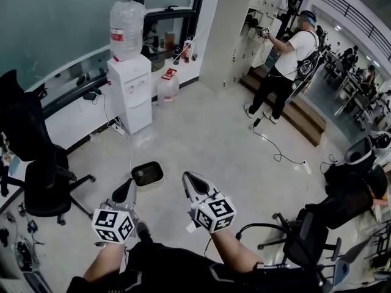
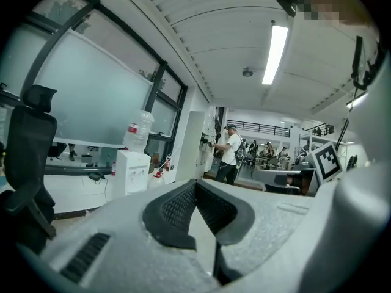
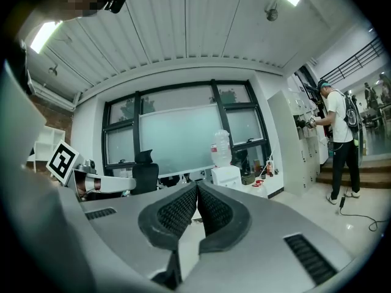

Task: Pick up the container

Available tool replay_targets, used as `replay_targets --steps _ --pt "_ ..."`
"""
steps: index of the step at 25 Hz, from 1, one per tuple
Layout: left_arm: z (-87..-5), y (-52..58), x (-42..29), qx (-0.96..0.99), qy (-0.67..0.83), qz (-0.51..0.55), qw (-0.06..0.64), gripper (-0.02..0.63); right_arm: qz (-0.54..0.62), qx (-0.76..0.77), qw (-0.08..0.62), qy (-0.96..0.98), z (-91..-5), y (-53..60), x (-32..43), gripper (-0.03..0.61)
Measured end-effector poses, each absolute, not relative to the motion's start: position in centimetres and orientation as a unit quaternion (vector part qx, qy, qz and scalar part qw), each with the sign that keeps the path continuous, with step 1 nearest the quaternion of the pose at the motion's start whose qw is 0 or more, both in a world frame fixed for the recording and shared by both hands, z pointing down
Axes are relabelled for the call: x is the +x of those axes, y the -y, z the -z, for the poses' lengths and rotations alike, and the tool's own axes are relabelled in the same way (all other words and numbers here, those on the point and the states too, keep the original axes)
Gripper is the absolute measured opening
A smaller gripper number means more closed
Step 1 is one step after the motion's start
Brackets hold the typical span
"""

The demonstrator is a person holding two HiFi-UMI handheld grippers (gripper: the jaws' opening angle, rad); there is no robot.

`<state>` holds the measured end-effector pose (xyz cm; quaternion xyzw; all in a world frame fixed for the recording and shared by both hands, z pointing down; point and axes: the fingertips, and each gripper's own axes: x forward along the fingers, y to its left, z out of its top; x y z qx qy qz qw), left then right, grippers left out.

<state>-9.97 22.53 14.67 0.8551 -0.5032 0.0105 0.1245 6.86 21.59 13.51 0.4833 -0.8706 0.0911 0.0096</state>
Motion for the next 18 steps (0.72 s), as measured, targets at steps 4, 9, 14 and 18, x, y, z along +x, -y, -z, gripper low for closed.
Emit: replay_targets --steps 4,9,14,18 --pt "-14.8 -18.9 -11.9 0.857 0.498 -0.010 0.129 0.006 -0.092 0.489 0.014 0.868 -13.7 -18.2 5.0 0.008" --pt "-15.0 -14.8 -14.1 0.861 0.490 -0.015 0.134 0.006 -0.093 0.497 0.022 0.862 -13.9 -14.2 3.0 0.008" --pt "-16.0 -11.8 -16.0 0.866 0.480 -0.020 0.140 0.006 -0.098 0.509 0.031 0.854 -14.9 -11.6 1.3 0.008" --pt "-17.6 -9.8 -17.3 0.869 0.471 -0.027 0.152 0.006 -0.100 0.521 0.039 0.847 -15.7 -9.9 0.1 0.008"
